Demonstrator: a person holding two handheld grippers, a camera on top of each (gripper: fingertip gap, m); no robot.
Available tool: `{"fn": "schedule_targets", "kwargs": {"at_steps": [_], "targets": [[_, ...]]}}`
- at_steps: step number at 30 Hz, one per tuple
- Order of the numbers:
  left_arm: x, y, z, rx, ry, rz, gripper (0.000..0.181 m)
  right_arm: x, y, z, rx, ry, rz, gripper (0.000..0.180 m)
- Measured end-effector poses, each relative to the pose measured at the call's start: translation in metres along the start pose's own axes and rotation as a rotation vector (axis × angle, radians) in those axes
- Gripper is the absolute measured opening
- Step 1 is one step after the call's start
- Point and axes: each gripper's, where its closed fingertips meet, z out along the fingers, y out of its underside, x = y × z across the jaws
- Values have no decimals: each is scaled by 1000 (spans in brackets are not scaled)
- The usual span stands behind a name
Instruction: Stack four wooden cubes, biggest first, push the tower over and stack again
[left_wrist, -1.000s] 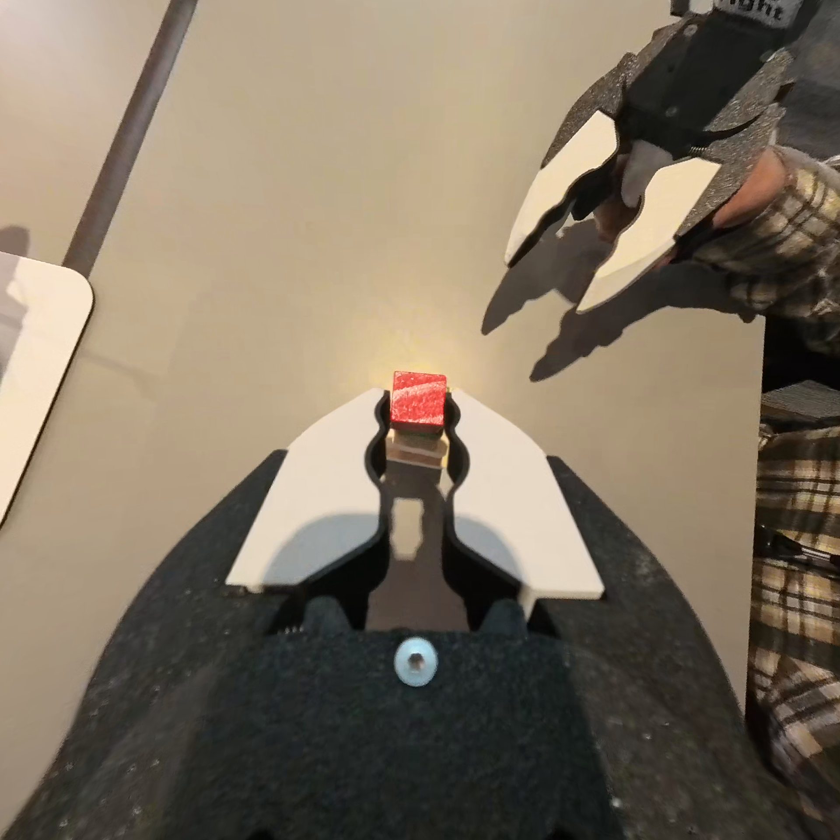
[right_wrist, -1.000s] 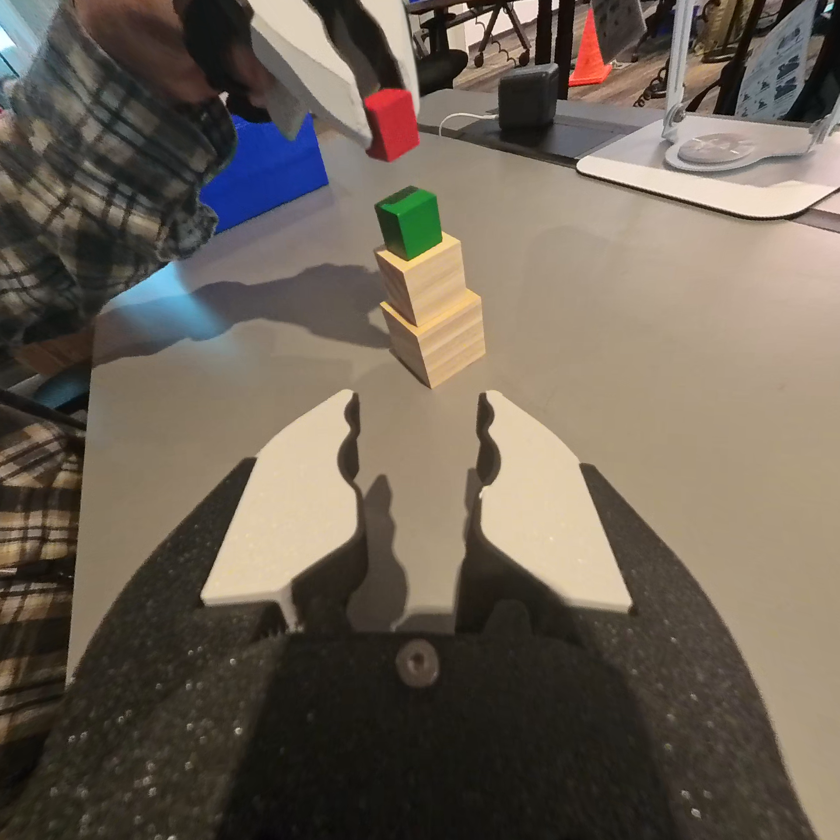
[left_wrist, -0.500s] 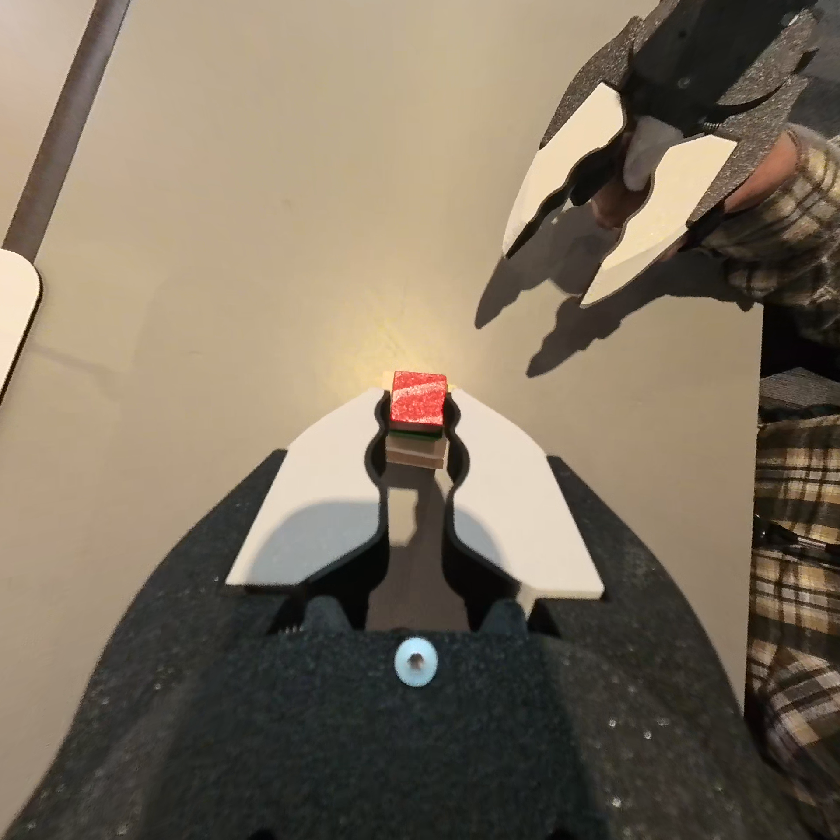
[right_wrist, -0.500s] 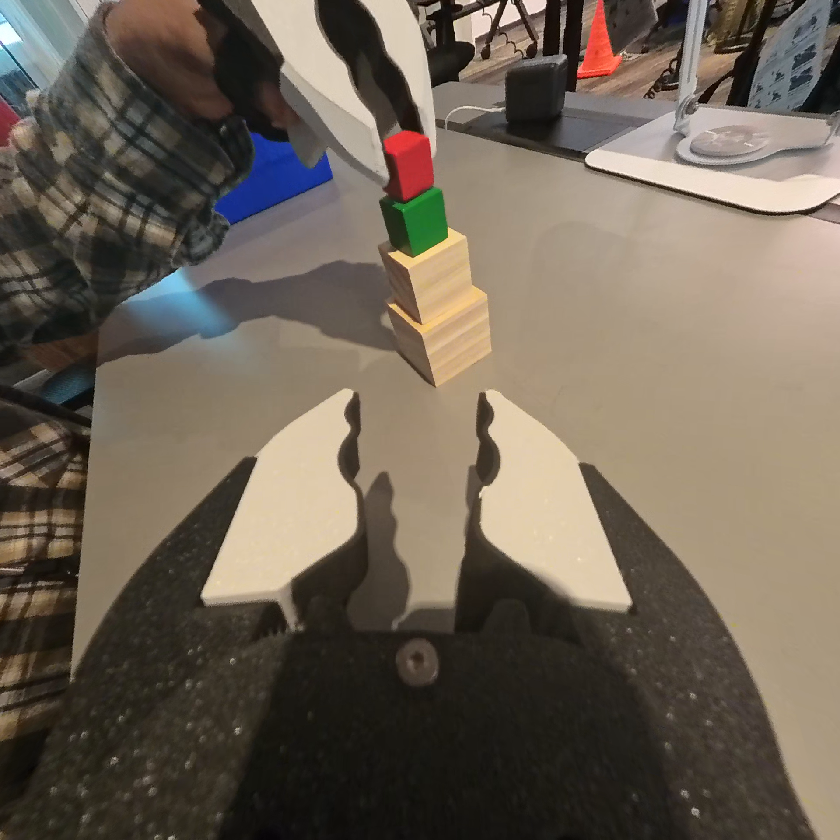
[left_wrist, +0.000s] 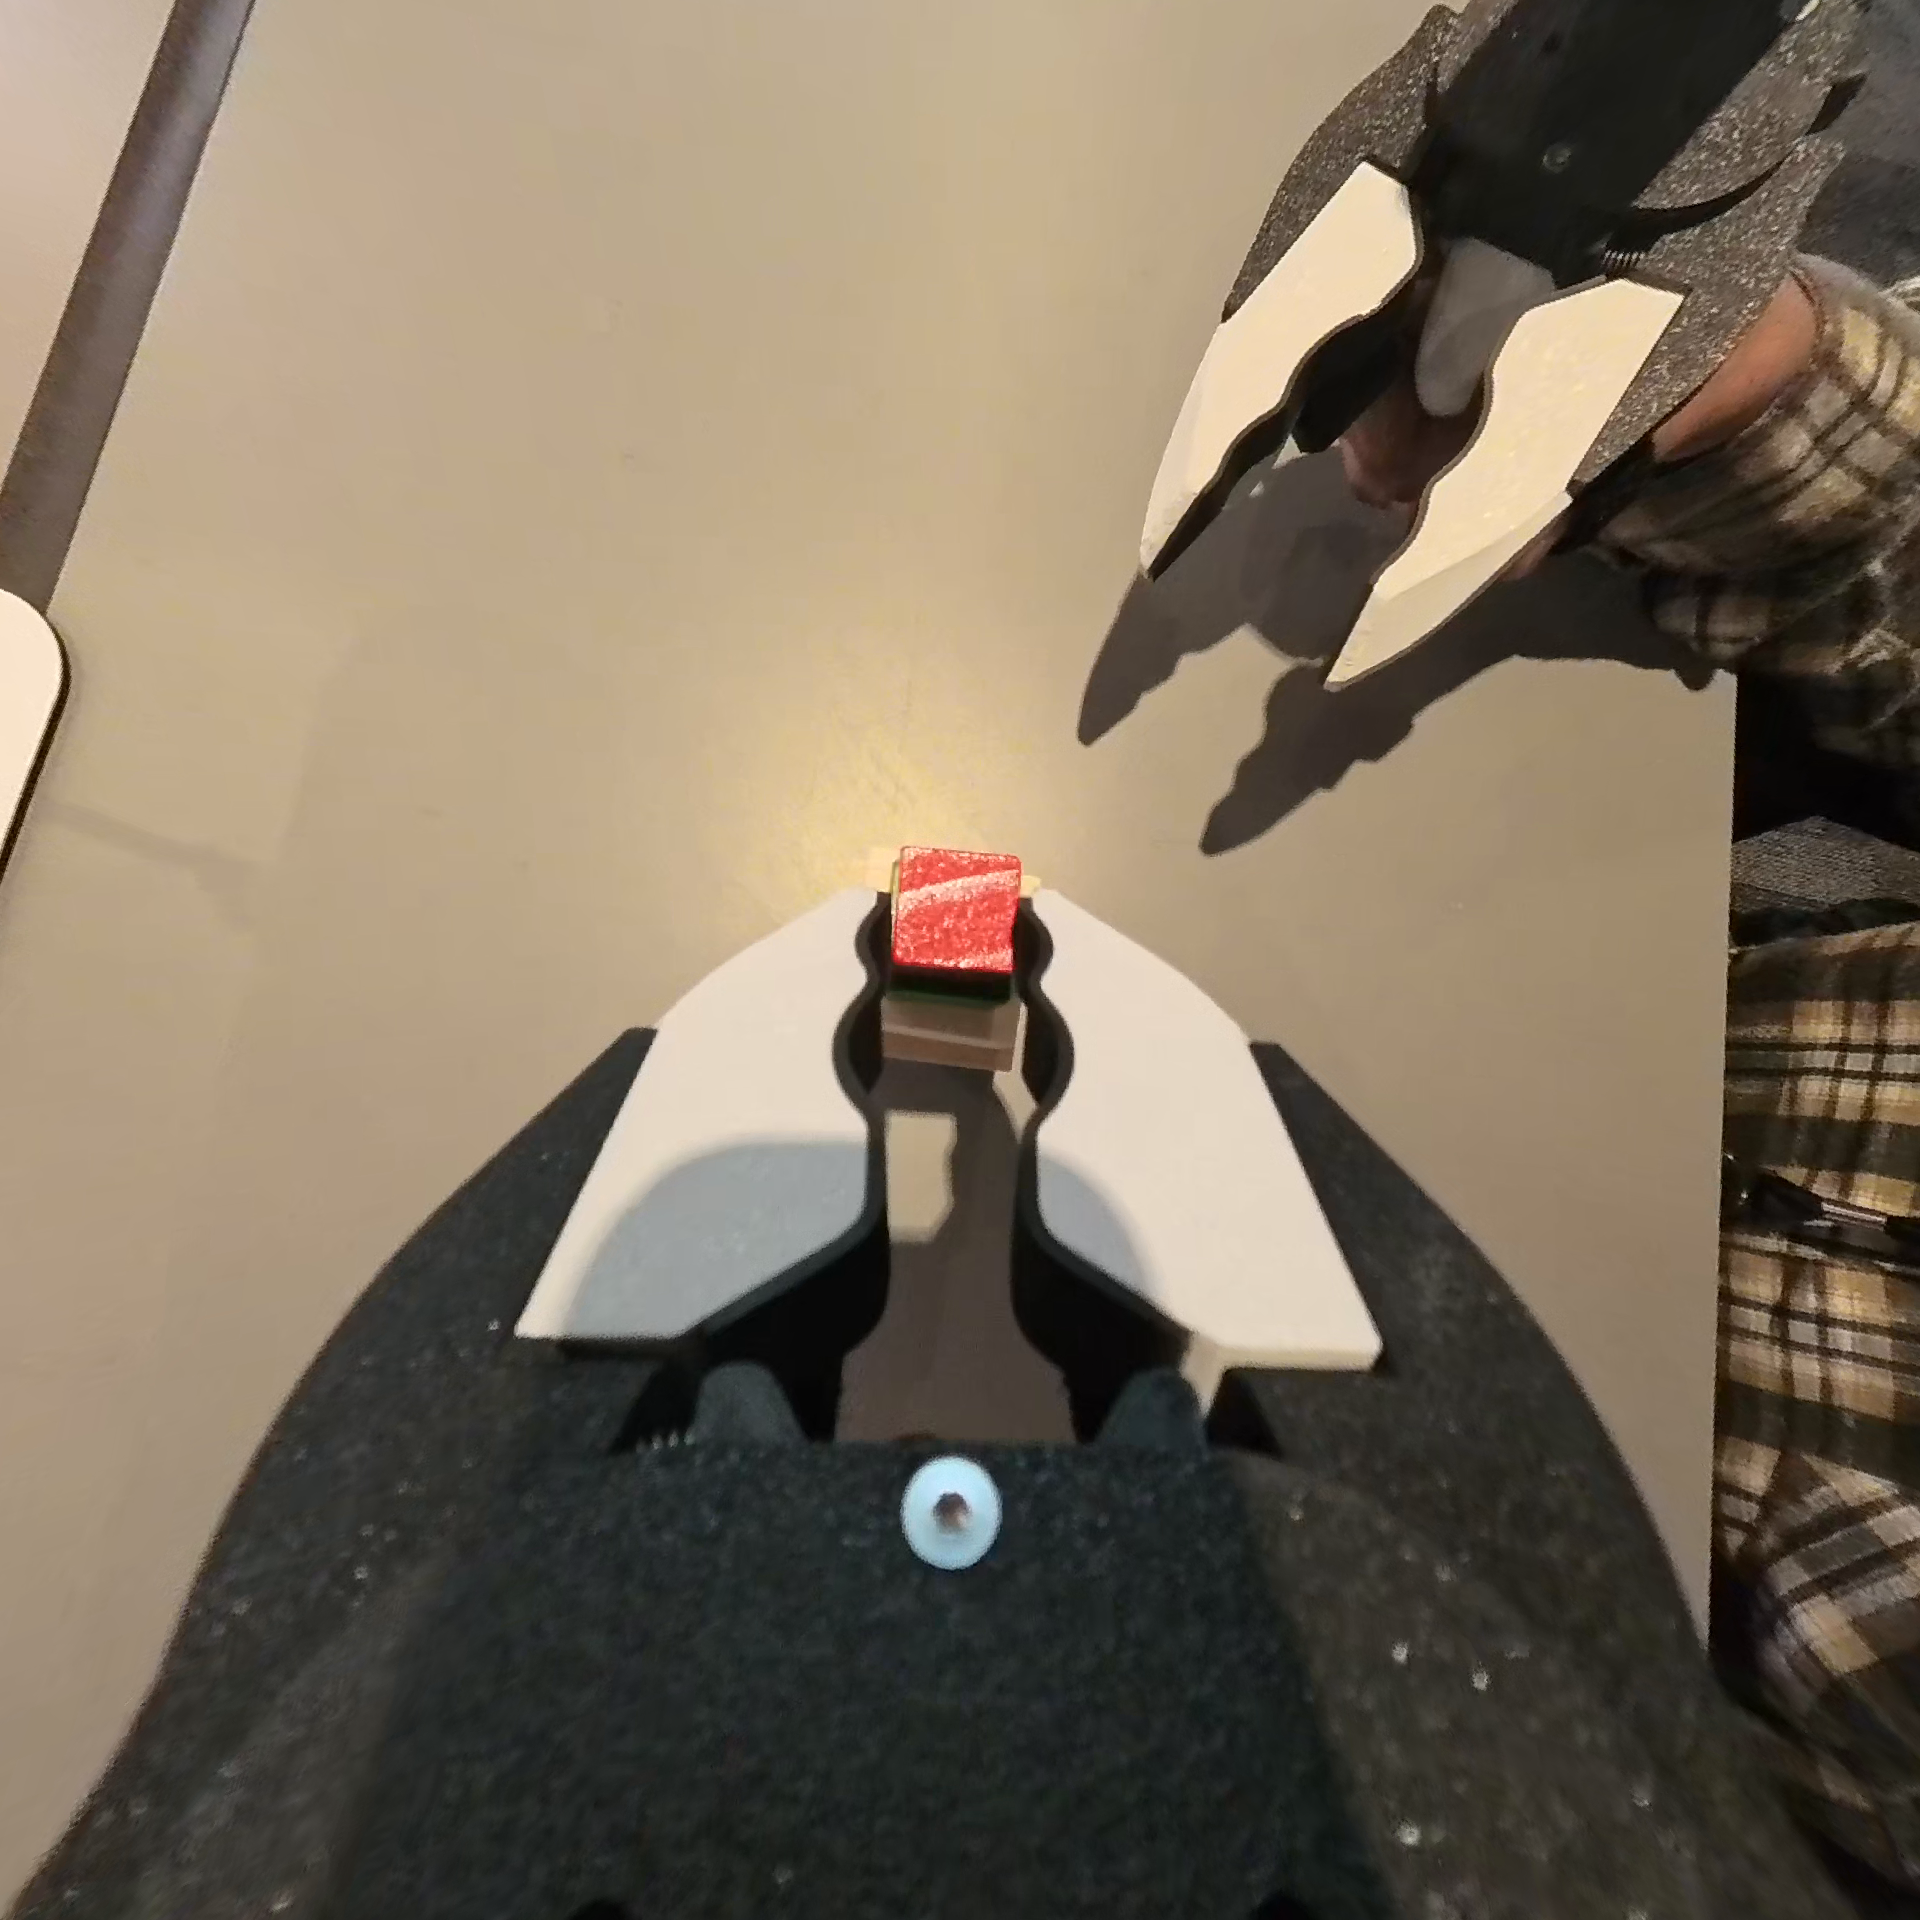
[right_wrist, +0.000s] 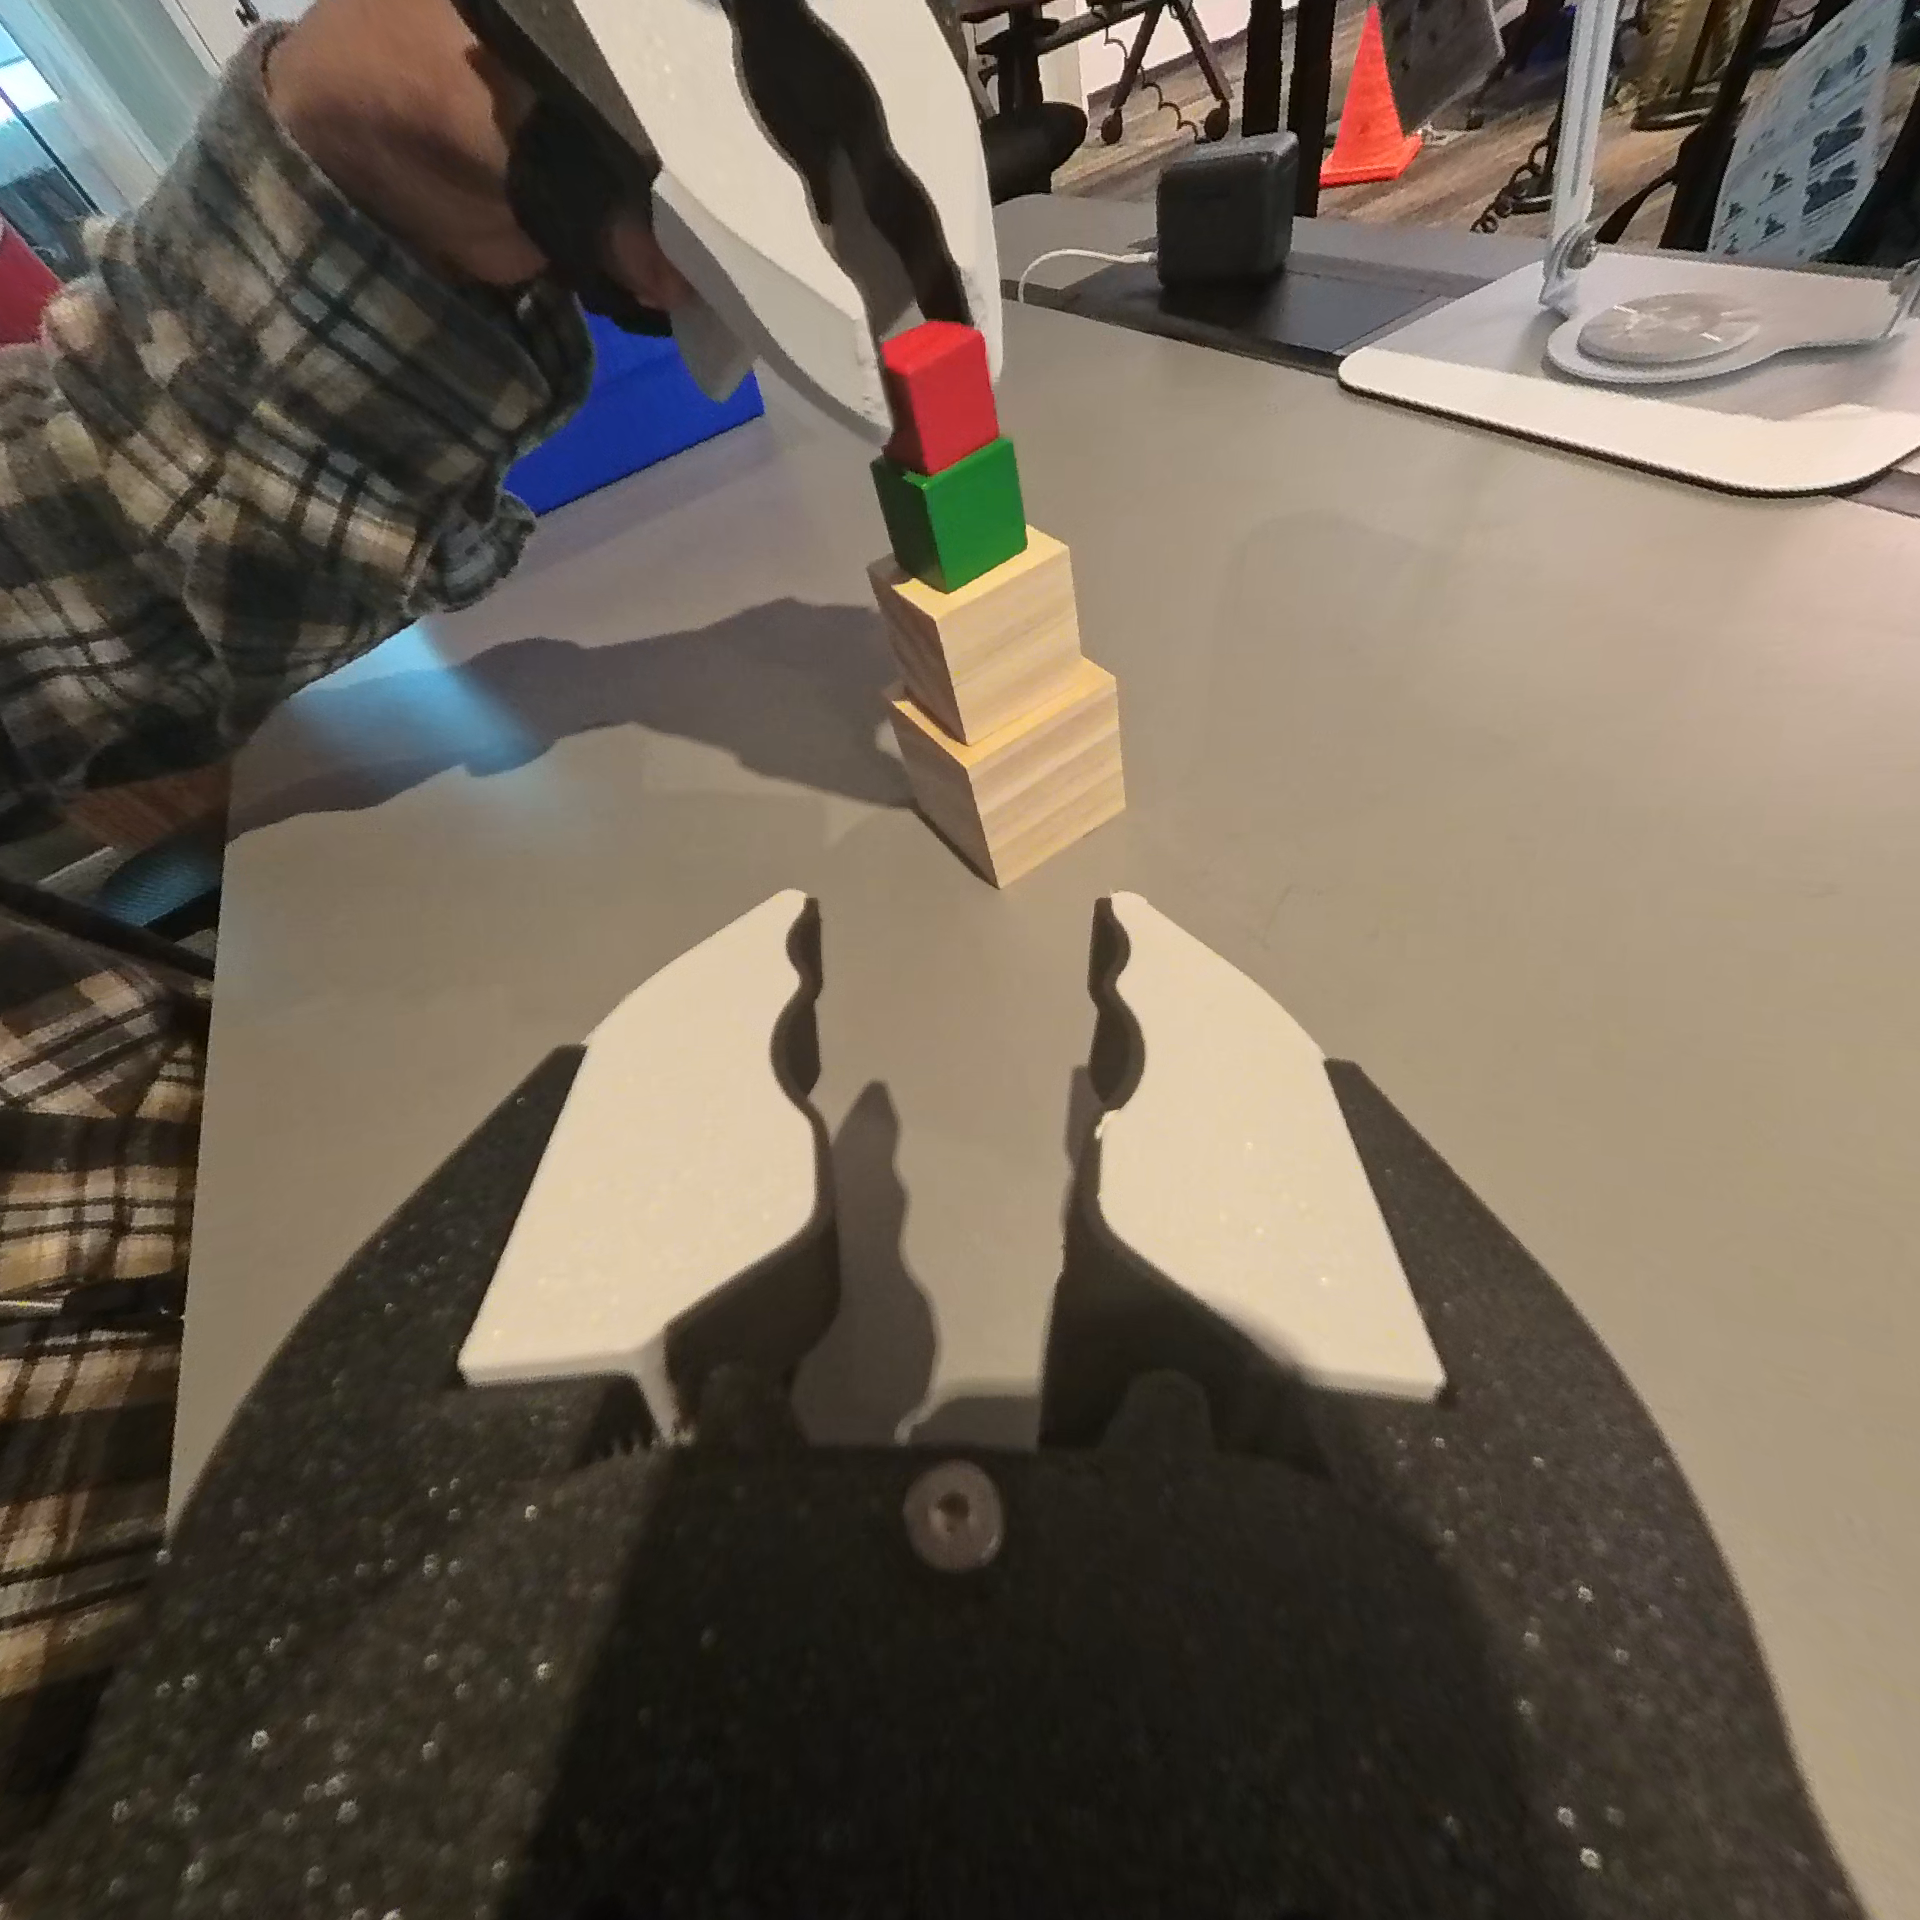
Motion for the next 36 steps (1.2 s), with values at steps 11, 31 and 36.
{"fn": "schedule_targets", "kwargs": {"at_steps": [11, 31, 36], "targets": [[0, 0, 0, 1, 8, 17, 22, 0, 0, 0, 1, -2, 2, 49], [-11, 10, -95, 323, -150, -63, 77, 14, -1, -7, 15, 69, 41, 64], [-30, 78, -120, 517, -353, -217, 89, 26, -22, -14, 68, 134, 57, 68]]}}
